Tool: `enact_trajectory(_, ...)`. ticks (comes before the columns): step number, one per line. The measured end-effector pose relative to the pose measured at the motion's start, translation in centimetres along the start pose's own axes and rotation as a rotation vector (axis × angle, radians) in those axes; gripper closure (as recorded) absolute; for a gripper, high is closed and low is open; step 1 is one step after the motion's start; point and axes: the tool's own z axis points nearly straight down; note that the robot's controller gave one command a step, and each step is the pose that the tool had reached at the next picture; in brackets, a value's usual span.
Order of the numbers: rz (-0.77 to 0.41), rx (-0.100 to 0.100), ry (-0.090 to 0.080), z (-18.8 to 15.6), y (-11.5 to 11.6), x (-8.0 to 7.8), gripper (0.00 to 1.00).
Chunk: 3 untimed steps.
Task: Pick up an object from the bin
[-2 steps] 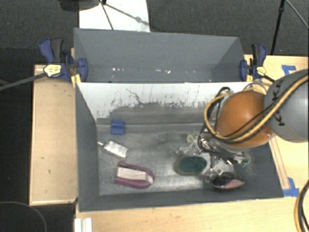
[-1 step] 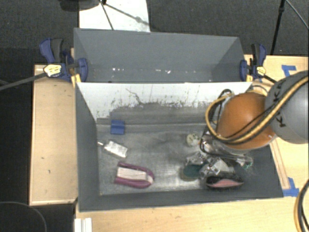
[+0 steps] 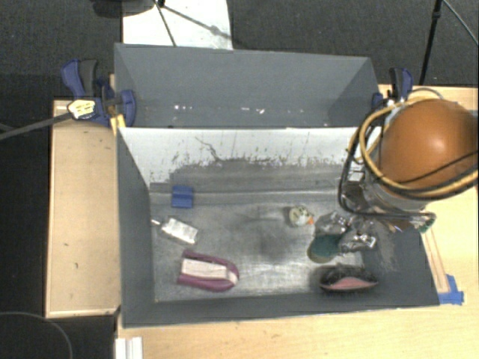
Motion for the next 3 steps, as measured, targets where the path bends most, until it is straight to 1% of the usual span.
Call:
enact_trajectory(1, -0.162, -0.01, 0.007, 5.0, -3.4, 1.2, 1.0)
enact_trajectory(2, -0.178, 0.002, -0.001, -6.8, -4.4, 1.1, 1.0)
enact_trajectory(3, -0.373, -0.004, 0.0, -9.5, -2.9, -0.8, 1.0)
